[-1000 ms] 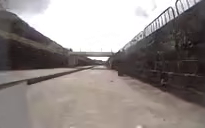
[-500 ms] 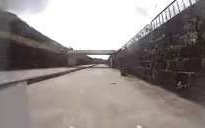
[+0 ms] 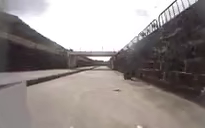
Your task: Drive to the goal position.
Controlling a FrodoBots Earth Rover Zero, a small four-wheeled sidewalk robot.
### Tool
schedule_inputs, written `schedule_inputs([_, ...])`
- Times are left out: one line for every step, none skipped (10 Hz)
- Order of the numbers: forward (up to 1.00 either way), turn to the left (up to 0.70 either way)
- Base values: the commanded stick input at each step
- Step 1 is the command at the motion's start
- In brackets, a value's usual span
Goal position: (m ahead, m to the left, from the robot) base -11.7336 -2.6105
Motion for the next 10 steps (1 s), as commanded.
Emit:
schedule_inputs([1.00, 0.00])
schedule_inputs([1.00, 0.00])
schedule_inputs([1.00, 0.00])
schedule_inputs([1.00, 0.00])
schedule_inputs([1.00, 0.00])
schedule_inputs([1.00, 0.00])
schedule_inputs([1.00, 0.00])
schedule_inputs([1.00, 0.00])
schedule_inputs([1.00, 0.00])
schedule_inputs([1.00, 0.00])
